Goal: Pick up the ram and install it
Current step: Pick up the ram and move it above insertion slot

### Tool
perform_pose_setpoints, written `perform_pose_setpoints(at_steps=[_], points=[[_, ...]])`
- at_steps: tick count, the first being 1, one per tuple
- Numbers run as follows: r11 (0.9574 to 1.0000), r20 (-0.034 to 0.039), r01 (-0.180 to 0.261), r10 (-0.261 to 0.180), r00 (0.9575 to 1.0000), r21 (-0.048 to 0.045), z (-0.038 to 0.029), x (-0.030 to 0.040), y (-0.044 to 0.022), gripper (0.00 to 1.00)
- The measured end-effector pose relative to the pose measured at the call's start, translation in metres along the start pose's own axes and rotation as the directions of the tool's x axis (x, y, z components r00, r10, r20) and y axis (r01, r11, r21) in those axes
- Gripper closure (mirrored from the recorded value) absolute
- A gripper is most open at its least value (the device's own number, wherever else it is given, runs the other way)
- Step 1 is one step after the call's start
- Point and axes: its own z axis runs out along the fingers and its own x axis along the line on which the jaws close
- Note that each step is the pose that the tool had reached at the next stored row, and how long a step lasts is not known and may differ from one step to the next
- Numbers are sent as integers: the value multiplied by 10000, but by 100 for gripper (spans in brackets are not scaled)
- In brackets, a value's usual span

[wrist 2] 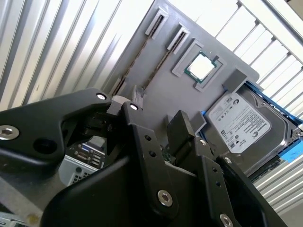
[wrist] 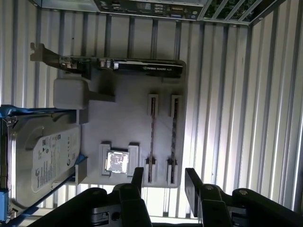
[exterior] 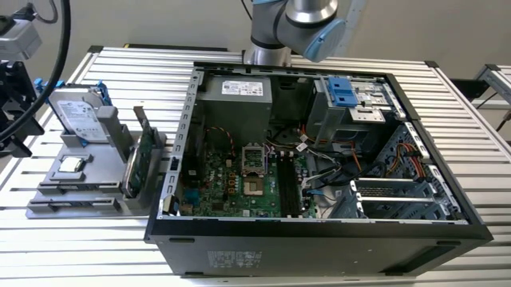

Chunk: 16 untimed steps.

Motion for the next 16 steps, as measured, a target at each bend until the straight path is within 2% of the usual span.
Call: perform_pose_setpoints(at_steps=[16], points=[[10000, 1, 0, 0, 10000, 0, 45, -38, -3, 0]])
